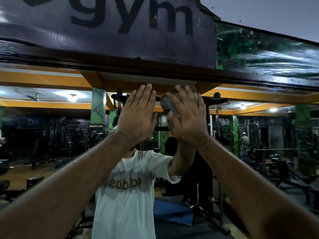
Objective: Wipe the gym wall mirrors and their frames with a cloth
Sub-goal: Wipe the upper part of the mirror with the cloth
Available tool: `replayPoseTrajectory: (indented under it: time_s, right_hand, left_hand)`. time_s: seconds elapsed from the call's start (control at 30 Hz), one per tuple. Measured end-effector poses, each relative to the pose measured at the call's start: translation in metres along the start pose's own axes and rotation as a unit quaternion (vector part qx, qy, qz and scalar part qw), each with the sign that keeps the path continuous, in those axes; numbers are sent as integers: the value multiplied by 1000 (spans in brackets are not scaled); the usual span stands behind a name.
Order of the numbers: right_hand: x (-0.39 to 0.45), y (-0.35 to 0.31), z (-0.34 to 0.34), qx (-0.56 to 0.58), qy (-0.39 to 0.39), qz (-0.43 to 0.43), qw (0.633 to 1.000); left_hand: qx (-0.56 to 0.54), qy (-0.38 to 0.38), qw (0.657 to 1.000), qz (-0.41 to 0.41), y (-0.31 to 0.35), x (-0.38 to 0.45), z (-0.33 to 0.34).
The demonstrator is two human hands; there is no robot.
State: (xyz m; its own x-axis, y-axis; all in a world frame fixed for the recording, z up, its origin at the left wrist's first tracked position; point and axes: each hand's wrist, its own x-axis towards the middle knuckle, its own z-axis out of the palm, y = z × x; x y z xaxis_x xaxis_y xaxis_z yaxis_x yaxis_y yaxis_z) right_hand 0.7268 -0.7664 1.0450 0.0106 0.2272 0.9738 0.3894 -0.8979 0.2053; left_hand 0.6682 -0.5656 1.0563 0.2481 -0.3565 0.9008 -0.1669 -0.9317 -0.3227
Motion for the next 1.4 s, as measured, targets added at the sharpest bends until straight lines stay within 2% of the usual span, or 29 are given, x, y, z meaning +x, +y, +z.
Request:
replayPoseTrajectory:
  time_s: [0.1, 0.13, 0.17, 0.23, 0.3, 0.33, 0.4, 0.47, 0.5, 0.6, 0.63, 0.67, 0.77, 0.8, 0.83, 0.93, 0.97, 1.03, 1.13, 1.17, 1.3, 1.37, 1.4]
  right_hand:
    - [18, -1, -4, -6, 63, 188, 980]
    - [27, -12, -3, 0, 62, 238, 969]
    - [34, -25, -2, 7, 52, 249, 967]
    - [37, -48, 2, 12, 28, 164, 986]
    - [33, -48, 6, -8, 20, 68, 997]
    - [34, -40, 8, -24, 32, 68, 997]
    - [41, -33, 7, -42, 62, 172, 982]
    - [50, -48, 7, -37, 50, 248, 967]
    - [52, -62, 9, -23, 30, 229, 973]
    - [46, -91, 11, -5, -6, 73, 997]
    - [45, -88, 10, -9, -7, 51, 999]
    - [45, -84, 11, -17, 4, 62, 998]
    - [56, -87, 11, -37, 61, 229, 971]
    - [61, -99, 12, -33, 60, 256, 964]
    - [65, -113, 14, -25, 44, 244, 969]
    - [63, -142, 20, 6, 10, 80, 997]
    - [63, -138, 20, 5, 10, 52, 999]
    - [67, -126, 23, -15, 44, 86, 995]
    - [73, -133, 21, -3, 71, 208, 976]
    - [72, -143, 22, 15, 53, 207, 977]
    - [48, -154, 18, 52, 2, 53, 997]
    - [37, -136, 19, 27, 22, 70, 997]
    - [32, -128, 20, 12, 51, 117, 992]
  left_hand:
    - [-8, -28, 999, 26, -10, -1, -5]
    - [-17, -20, 999, 30, -13, 0, -9]
    - [-19, -3, 999, 29, -17, -1, -12]
    - [-8, 28, 1000, 8, -27, -5, -18]
    - [-4, 26, 1000, -10, -40, -9, -18]
    - [-1, 16, 1000, -8, -47, -11, -18]
    - [-1, -3, 1000, 20, -58, -13, -19]
    - [-36, -16, 998, 45, -66, -14, -23]
    - [-55, -19, 997, 50, -69, -15, -26]
    - [-62, 21, 997, 37, -80, -23, -30]
    - [-58, 32, 998, 25, -84, -26, -30]
    - [-55, 35, 998, 14, -88, -30, -30]
    - [-41, 31, 999, 0, -98, -40, -33]
    - [-35, 30, 999, 1, -101, -43, -33]
    - [-31, 32, 999, 3, -103, -45, -33]
    - [-37, 43, 998, 2, -105, -51, -31]
    - [-39, 43, 998, 2, -106, -54, -31]
    - [-44, 23, 999, 7, -108, -60, -29]
    - [-23, -3, 999, 24, -113, -65, -29]
    - [-11, -3, 999, 30, -115, -65, -30]
    - [7, -17, 999, 45, -118, -65, -28]
    - [13, -10, 999, 44, -118, -66, -25]
    - [9, -11, 999, 44, -119, -66, -24]
